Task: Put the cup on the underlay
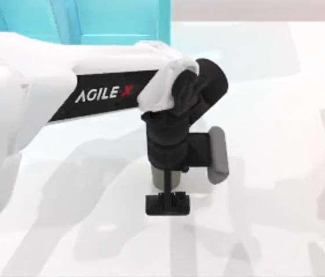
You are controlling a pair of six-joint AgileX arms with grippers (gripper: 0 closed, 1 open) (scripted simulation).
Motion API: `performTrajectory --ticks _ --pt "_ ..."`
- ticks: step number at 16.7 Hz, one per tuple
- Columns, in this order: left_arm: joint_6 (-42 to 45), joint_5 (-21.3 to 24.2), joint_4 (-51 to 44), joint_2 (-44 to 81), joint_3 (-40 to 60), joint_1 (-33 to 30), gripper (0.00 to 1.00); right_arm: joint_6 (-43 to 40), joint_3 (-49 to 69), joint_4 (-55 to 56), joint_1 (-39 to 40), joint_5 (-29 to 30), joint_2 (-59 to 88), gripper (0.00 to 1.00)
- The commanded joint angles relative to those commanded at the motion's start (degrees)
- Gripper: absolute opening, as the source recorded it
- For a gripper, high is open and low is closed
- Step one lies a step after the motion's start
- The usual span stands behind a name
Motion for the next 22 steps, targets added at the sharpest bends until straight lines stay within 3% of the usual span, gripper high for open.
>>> performTrajectory --ticks 2,15,22 --pt "0.0 0.0 0.0 0.0 0.0 0.0 1.0 0.0 0.0 0.0 0.0 0.0 0.0 1.0" --pt "0.0 0.0 0.0 0.0 0.0 0.0 0.02 0.0 0.0 0.0 0.0 0.0 0.0 1.0" --pt "0.0 0.0 0.0 0.0 0.0 0.0 0.0 0.0 0.0 0.0 0.0 0.0 0.0 1.0"
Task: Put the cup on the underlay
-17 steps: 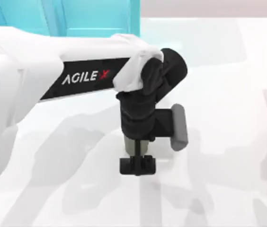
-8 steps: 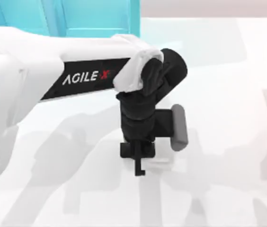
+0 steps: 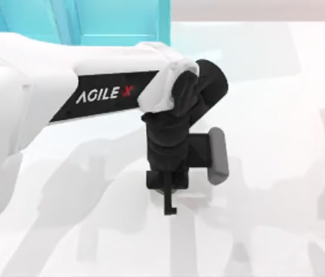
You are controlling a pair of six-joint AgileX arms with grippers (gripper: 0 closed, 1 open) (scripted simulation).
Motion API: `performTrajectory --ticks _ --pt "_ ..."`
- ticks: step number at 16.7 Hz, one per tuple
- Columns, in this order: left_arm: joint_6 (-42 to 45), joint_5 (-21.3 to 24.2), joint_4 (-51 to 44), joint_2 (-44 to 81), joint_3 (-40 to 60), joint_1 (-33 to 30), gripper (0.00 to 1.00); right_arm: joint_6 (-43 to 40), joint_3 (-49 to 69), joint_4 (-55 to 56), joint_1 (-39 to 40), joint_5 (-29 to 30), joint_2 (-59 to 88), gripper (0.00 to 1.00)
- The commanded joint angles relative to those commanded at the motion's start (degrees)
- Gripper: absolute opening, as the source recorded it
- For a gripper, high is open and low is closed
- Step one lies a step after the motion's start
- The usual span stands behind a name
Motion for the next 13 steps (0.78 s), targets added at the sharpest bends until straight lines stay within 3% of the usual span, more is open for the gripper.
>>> performTrajectory --ticks 4,7,10,13 --pt "-0.2 0.1 -0.2 -0.7 -0.7 0.5 0.0 0.0 0.0 0.0 0.0 0.0 0.0 1.0" --pt "-3.0 0.5 -1.3 -5.4 -4.8 5.1 0.0 0.0 0.0 0.0 0.0 0.0 0.0 1.0" --pt "-8.8 0.9 -2.5 -12.8 -10.9 13.8 0.0 0.0 0.0 0.0 0.0 0.0 0.0 1.0" --pt "-14.8 1.2 -3.6 -19.0 -15.7 27.7 0.0 0.0 0.0 0.0 0.0 0.0 0.0 1.0"
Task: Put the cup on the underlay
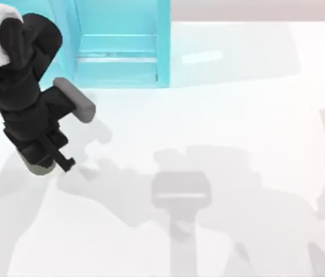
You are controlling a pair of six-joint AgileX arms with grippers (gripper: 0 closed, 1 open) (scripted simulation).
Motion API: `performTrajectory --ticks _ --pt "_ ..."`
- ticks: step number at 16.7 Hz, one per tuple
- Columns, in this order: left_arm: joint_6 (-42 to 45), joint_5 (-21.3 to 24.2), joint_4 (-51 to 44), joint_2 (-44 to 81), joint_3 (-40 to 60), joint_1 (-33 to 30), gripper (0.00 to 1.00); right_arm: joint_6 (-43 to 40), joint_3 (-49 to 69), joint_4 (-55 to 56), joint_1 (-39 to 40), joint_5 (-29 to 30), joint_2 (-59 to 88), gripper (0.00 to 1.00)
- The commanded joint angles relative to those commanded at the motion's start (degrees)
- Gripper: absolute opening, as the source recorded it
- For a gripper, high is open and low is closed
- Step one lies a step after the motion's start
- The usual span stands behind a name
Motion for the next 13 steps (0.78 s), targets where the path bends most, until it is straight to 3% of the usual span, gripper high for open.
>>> performTrajectory --ticks 3,6,9,13 --pt "-6.3 0.3 -1.1 -7.5 -5.4 15.4 0.0 0.0 0.0 0.0 0.0 0.0 0.0 1.0" --pt "-12.6 0.8 -2.3 -16.2 -12.3 25.8 0.0 0.0 0.0 0.0 0.0 0.0 0.0 1.0" --pt "-16.0 1.2 -3.7 -21.2 -17.0 30.9 0.0 0.0 0.0 0.0 0.0 0.0 0.0 1.0" --pt "-16.6 1.4 -4.0 -21.9 -18.0 31.6 0.0 0.0 0.0 0.0 0.0 0.0 0.0 1.0"
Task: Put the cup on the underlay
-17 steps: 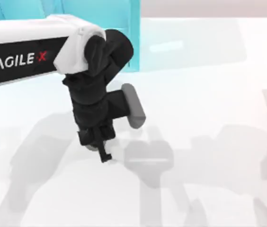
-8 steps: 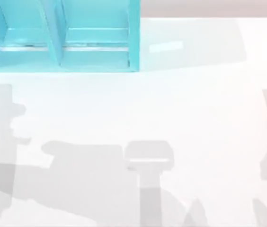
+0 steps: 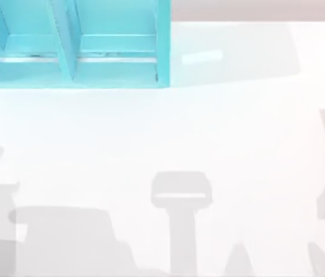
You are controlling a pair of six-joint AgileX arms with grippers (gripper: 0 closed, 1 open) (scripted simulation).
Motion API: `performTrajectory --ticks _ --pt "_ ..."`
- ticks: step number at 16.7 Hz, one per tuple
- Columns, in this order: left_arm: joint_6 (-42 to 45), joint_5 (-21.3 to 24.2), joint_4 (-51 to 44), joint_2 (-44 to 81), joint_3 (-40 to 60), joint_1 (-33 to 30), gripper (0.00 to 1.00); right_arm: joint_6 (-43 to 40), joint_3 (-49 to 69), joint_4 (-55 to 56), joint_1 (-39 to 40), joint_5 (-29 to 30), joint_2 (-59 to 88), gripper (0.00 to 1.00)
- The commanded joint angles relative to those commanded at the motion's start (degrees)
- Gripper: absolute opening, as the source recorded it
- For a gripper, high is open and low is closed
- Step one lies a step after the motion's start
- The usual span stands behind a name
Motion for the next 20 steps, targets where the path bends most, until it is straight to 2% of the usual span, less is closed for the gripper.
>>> performTrajectory --ticks 5,11,16,20 --pt "0.4 0.0 2.4 1.1 -1.5 0.1 0.0 0.0 0.0 0.0 0.0 0.0 0.0 1.0" --pt "1.7 0.0 14.8 5.3 -9.2 1.4 0.0 0.0 0.0 0.0 0.0 0.0 0.0 1.0" --pt "1.8 0.0 16.1 5.9 -10.3 1.7 0.0 0.0 0.0 0.0 0.0 0.0 0.0 1.0" --pt "1.8 0.0 16.1 5.9 -10.3 1.7 0.3 0.0 0.0 0.0 0.0 0.0 0.0 1.0"
